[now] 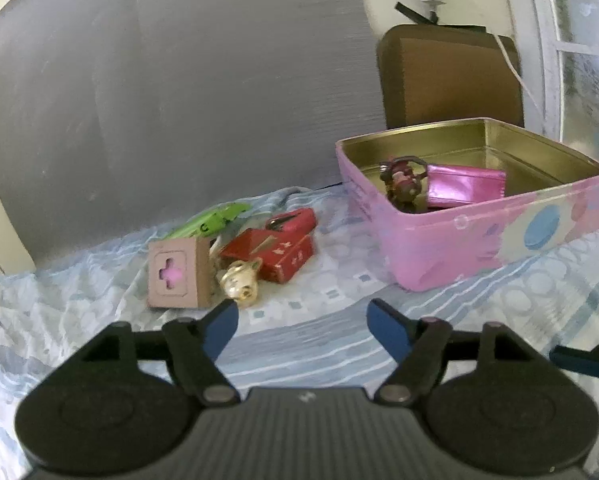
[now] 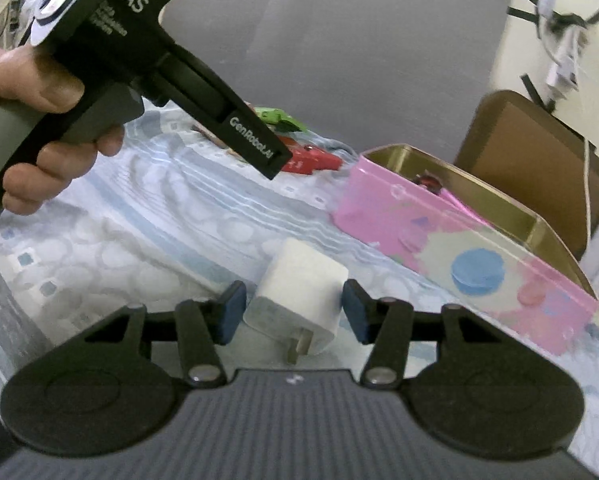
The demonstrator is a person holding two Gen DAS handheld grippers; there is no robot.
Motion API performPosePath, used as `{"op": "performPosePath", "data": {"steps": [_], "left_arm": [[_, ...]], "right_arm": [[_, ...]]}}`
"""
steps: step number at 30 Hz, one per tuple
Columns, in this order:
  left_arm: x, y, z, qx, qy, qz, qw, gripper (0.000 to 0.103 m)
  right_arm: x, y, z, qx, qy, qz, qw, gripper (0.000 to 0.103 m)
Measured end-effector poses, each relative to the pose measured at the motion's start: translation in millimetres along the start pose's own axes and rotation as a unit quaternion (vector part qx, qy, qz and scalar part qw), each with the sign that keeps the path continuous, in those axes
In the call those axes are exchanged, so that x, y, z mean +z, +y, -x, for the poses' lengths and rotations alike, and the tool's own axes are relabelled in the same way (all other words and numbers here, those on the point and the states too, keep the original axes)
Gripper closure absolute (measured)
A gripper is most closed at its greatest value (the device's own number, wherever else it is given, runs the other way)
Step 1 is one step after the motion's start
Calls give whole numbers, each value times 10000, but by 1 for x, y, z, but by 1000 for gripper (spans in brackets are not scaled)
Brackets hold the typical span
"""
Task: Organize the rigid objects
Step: 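Grasp the white charger with the right tool and lift it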
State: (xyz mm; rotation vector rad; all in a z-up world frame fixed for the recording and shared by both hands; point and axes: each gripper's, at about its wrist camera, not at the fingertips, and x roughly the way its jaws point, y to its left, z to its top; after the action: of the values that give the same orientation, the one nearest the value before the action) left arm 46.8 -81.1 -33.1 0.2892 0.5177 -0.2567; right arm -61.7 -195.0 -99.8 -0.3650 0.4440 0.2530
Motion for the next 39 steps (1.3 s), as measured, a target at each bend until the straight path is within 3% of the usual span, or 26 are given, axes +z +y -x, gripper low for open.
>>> {"op": "performPosePath", "data": {"steps": [15, 39], "left_arm": [[0, -14, -3, 44, 92, -135, 9999, 30], [-1, -14, -12, -16, 271, -94, 9996, 28]], "right_arm": [[-15, -18, 13, 260, -75, -996, 9947, 39], [-20, -23, 15, 510, -145, -1224, 9911, 39]]}}
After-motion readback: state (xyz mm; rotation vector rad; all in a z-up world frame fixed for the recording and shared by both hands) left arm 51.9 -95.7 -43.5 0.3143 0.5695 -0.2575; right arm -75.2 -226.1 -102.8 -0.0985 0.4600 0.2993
